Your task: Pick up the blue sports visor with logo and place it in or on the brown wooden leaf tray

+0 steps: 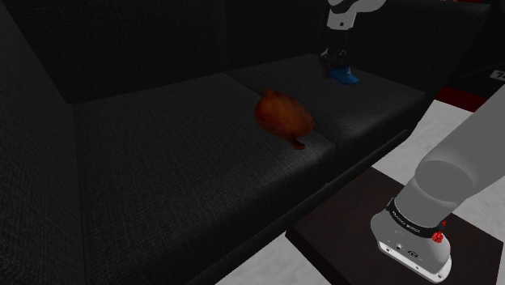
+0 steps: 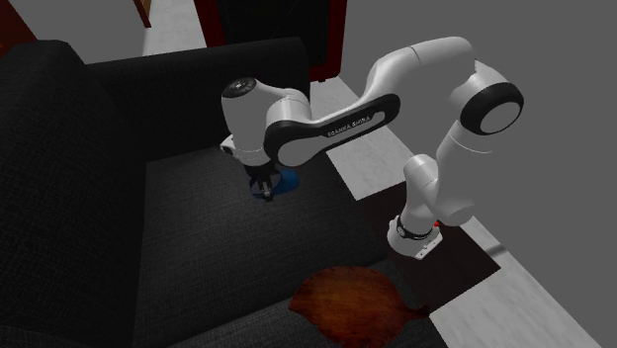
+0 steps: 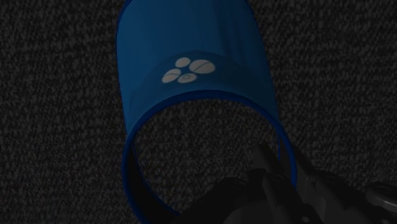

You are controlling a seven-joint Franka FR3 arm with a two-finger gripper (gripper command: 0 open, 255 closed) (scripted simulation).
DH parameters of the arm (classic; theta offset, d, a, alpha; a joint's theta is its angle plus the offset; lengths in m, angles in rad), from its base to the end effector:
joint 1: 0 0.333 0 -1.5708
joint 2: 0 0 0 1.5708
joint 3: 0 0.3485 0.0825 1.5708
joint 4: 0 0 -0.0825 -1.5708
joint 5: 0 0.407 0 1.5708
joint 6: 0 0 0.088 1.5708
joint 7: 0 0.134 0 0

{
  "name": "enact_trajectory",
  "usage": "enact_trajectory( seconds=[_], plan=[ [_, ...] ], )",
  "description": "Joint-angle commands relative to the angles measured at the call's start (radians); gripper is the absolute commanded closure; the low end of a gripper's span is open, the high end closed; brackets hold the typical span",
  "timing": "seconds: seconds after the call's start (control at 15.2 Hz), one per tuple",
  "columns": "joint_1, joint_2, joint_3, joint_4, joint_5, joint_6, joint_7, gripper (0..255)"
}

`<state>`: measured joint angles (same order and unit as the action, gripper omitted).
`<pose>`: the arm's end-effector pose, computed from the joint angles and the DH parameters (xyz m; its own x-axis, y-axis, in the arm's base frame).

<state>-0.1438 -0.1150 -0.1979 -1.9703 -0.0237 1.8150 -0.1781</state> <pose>0.5056 -0.1862 0.5149 0.9871 -0.1547 -0.0418 -0.1551 -0.9879 -0.0074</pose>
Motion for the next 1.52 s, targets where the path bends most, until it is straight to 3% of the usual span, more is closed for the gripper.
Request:
enact_trajectory(
  seconds=[0.0,0.92,1.45],
  plan=[
    [0.000,-0.004,0.000,0.024,-0.001,-0.028,0.000,255],
    [0.001,0.007,0.001,0.225,0.002,-0.218,-0.003,255],
    [0.080,-0.115,0.116,0.095,0.013,-0.210,0.191,255]
  ],
)
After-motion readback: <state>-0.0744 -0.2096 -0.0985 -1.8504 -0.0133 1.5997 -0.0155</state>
